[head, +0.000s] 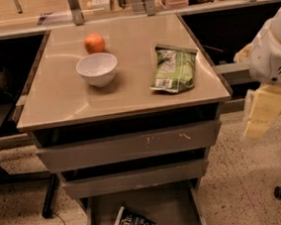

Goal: Pick blue chip bag from bottom drawer and place on counter

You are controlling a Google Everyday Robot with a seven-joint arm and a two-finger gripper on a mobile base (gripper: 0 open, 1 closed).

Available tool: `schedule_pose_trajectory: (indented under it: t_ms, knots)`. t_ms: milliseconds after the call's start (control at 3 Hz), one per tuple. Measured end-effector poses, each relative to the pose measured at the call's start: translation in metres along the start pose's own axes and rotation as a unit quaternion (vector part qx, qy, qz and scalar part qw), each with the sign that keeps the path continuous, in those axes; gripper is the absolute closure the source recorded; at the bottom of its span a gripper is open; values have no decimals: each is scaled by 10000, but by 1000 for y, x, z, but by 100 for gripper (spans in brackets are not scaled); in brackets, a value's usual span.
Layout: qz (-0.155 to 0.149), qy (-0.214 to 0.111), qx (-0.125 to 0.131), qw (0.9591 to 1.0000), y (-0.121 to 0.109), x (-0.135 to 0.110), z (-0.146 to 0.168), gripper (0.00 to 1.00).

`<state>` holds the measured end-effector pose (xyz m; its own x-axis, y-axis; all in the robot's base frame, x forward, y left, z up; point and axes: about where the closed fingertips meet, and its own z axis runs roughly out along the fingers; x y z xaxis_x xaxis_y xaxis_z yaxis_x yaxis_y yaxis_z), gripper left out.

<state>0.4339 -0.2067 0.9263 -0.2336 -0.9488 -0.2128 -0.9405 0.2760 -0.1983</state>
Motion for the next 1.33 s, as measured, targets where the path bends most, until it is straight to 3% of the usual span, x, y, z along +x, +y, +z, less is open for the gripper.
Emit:
schedule_pose_trajectory:
  t_ms: [333, 667, 1000, 1333]
  knots:
    - [224, 135, -646, 9976, 33, 14, 63, 0]
    - [224, 135, -646, 9976, 33, 14, 63, 0]
    - [288, -25, -1041, 9941, 62, 11, 95, 0]
    - [343, -289, -1548, 9869, 109, -6, 150, 0]
